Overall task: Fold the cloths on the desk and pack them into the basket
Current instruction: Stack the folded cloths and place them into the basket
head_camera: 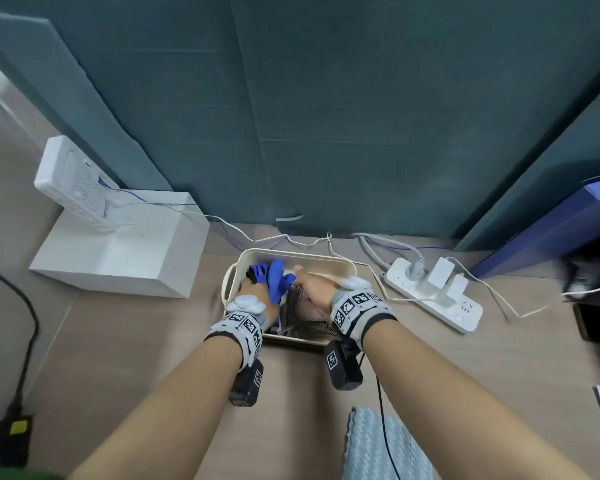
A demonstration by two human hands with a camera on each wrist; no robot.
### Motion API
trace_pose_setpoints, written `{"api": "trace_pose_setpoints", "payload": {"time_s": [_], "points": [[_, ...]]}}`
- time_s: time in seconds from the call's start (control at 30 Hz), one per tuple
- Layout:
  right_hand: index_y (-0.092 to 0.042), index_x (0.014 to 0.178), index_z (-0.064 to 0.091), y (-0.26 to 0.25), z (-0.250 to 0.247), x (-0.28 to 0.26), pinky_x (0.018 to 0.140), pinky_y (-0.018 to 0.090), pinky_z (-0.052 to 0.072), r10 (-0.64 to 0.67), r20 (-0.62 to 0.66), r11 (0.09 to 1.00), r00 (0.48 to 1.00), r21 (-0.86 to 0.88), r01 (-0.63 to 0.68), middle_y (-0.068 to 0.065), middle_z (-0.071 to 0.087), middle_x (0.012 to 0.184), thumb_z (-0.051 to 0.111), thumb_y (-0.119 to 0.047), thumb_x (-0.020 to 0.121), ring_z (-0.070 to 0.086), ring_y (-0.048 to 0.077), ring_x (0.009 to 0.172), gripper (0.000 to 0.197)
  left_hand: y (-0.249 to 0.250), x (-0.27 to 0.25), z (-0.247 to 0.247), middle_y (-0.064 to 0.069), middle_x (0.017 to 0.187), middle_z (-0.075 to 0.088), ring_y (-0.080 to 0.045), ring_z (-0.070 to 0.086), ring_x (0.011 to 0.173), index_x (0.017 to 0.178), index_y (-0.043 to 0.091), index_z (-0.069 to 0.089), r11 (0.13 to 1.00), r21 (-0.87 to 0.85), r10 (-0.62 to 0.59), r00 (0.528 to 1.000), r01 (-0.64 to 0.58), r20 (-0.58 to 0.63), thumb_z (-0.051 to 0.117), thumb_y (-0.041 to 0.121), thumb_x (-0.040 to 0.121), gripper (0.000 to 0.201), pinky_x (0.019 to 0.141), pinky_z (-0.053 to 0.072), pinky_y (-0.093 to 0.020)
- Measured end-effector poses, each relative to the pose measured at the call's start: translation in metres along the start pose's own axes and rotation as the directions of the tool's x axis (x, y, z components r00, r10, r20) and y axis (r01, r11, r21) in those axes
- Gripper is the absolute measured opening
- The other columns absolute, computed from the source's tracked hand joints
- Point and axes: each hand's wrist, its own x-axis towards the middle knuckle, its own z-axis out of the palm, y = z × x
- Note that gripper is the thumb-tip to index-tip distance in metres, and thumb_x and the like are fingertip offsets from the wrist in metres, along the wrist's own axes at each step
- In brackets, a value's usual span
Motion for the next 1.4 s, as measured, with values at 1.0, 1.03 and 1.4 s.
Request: {"api": "trace_pose_setpoints", "payload": {"time_s": [1.0, 1.03, 1.4], "points": [[-0.025, 0.115, 0.076, -0.003, 0.0, 0.042, 0.103, 0.041, 0.052, -0.026, -0.093, 0.936, 0.995, -0.352, -0.008, -0.001, 0.073, 0.123, 0.048, -0.076, 0.072, 0.068, 0.027, 0.109, 0.072, 0.0, 0.005, -0.013, -0.008, 0.138, 0.043, -0.028, 0.054, 0.115, 0.136, 0.017, 0.047, 0.931, 0.299, 0.127, 0.955, -0.208, 0.269, 0.05, 0.027, 0.098, 0.039, 0.087, 0.044, -0.033], [-0.024, 0.113, 0.076, -0.004, -0.002, 0.038, 0.101, 0.04, 0.053, -0.017, -0.095, 0.936, 0.995, -0.35, -0.018, 0.0, 0.073, 0.12, 0.051, -0.075, 0.074, 0.069, 0.027, 0.106, 0.068, 0.002, 0.005, -0.014, -0.01, 0.138, 0.043, -0.029, 0.055, 0.11, 0.136, 0.017, 0.048, 0.943, 0.277, 0.119, 0.964, -0.185, 0.239, 0.051, 0.026, 0.098, 0.039, 0.084, 0.043, -0.034], [-0.02, 0.126, 0.073, -0.008, -0.011, 0.021, 0.107, 0.039, 0.05, 0.021, -0.055, 0.956, 0.998, -0.29, -0.036, 0.004, 0.068, 0.135, 0.053, -0.07, 0.089, 0.065, 0.029, 0.112, 0.066, 0.006, 0.01, -0.027, -0.007, 0.166, 0.007, -0.037, 0.042, 0.139, 0.146, 0.033, 0.03, 0.946, 0.283, 0.069, 0.949, -0.16, 0.306, 0.067, 0.024, 0.083, 0.074, 0.104, 0.044, -0.046]]}}
